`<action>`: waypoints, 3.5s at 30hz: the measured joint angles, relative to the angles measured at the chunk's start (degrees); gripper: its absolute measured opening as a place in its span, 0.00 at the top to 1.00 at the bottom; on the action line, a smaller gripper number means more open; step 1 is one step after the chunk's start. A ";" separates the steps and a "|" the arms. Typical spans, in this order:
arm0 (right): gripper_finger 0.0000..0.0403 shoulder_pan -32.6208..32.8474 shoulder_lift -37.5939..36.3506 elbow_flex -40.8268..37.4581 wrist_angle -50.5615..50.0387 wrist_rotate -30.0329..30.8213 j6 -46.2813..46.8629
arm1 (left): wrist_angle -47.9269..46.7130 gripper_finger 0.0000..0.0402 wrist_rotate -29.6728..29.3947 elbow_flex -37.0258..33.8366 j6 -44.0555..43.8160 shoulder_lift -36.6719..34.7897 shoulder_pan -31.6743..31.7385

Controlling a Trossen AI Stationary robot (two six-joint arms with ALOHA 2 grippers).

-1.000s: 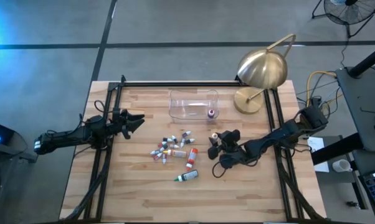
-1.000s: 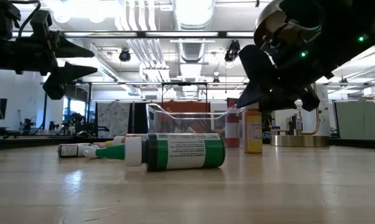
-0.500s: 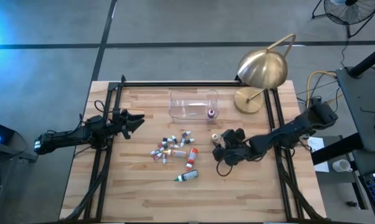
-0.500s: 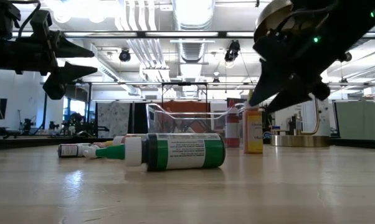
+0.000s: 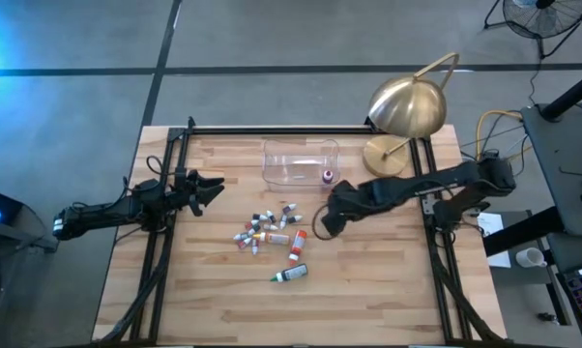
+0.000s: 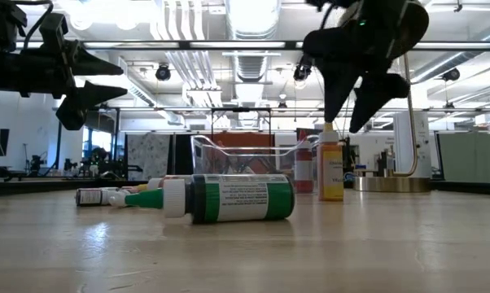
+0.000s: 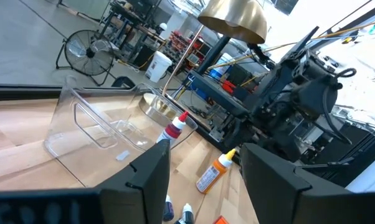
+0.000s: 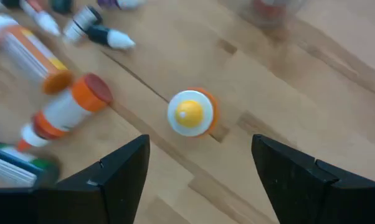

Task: Pick & Place food coloring
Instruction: Put the center big yellow food coloring bottle into the transparent bin

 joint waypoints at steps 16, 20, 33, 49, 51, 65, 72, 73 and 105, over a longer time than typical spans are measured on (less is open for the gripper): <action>0.44 -0.71 15.16 14.20 -13.29 -1.46 -6.62 | 0.00 0.58 0.00 0.00 0.00 0.00 0.01; 0.47 -0.74 14.96 14.42 -13.28 -1.45 -6.54 | 0.00 0.58 -0.02 0.00 0.00 0.00 -0.01; 0.46 -1.00 13.52 14.44 -12.88 -1.47 -6.15 | 0.00 0.58 0.00 0.00 -0.02 0.00 0.00; 0.69 -1.36 13.52 14.40 -11.48 0.06 -7.90 | 0.00 0.58 0.00 0.00 0.00 -0.02 0.01; 0.70 -1.58 13.50 14.37 -11.48 0.14 -8.60 | 0.00 0.58 0.00 0.00 0.00 -0.02 0.01; 0.75 -2.59 13.19 14.07 -12.01 1.16 -11.45 | 0.00 0.58 -0.01 0.00 -0.02 -0.02 0.01; 0.77 -2.35 12.25 21.31 -20.15 1.88 -13.45 | 0.00 0.58 -0.01 0.00 -0.01 -0.02 0.01; 0.77 -2.23 12.11 23.50 -21.10 2.84 -14.10 | 0.01 0.58 0.00 0.00 -0.02 -0.02 0.01; 0.40 -3.29 28.89 27.91 -15.84 -9.10 -16.34 | 0.00 0.58 0.00 0.00 -0.01 0.04 -0.01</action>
